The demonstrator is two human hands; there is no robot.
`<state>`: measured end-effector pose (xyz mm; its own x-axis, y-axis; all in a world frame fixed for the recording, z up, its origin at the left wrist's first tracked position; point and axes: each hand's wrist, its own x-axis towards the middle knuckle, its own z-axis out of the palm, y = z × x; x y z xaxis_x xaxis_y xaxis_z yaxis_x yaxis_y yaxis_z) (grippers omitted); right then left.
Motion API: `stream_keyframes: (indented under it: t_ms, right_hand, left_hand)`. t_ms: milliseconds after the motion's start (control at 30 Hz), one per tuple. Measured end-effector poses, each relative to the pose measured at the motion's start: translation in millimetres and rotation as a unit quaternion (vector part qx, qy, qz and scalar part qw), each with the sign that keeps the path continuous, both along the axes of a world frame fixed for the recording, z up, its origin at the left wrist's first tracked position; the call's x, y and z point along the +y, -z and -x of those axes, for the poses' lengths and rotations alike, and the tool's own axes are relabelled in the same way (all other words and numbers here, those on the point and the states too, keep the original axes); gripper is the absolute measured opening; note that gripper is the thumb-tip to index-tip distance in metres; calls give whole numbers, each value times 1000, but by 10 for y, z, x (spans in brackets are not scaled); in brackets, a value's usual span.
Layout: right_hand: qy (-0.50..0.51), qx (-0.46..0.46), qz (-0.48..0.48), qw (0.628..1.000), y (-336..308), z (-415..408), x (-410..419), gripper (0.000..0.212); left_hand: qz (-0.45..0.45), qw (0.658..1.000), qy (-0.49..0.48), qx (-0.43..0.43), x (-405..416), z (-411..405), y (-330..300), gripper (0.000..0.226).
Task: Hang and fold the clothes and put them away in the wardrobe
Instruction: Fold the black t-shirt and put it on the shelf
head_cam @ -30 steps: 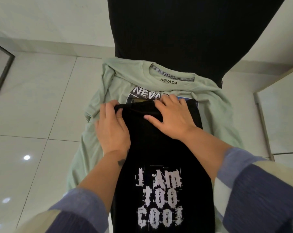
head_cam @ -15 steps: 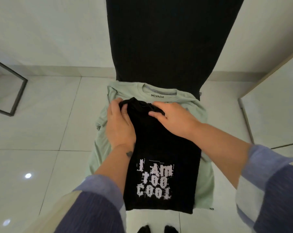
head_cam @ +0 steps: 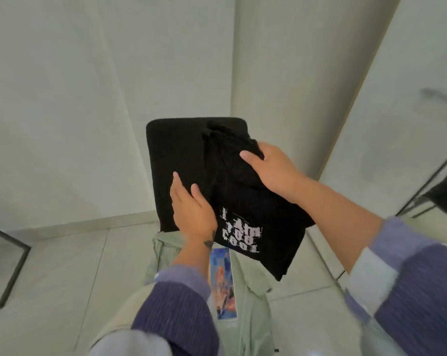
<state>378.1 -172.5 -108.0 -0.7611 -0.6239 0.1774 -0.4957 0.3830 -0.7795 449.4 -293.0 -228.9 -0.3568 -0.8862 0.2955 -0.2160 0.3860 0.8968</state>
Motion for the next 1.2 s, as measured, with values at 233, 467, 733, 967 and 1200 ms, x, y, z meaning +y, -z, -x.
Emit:
stream_keyframes:
  t_ms: [233, 467, 733, 967, 1200]
  right_hand:
    - [137, 21, 119, 983, -1063, 58, 977, 34]
    - [278, 63, 166, 944, -1255, 73, 2237, 35]
    - [454, 83, 214, 861, -965, -59, 4082, 34]
    - [578, 89, 202, 785, -446, -461, 5591, 36]
    - [690, 55, 162, 703, 254, -930, 6837, 43]
  left_hand:
    - [-428, 902, 29, 37, 952, 165, -90, 57]
    - [-259, 957, 109, 75, 1868, 451, -711, 40]
    - [-124, 966, 214, 77, 3212, 793, -1031, 35]
    - [-75, 936, 339, 61, 4741, 798, -958, 33]
    - [-58, 893, 446, 10, 6005, 652, -507, 29]
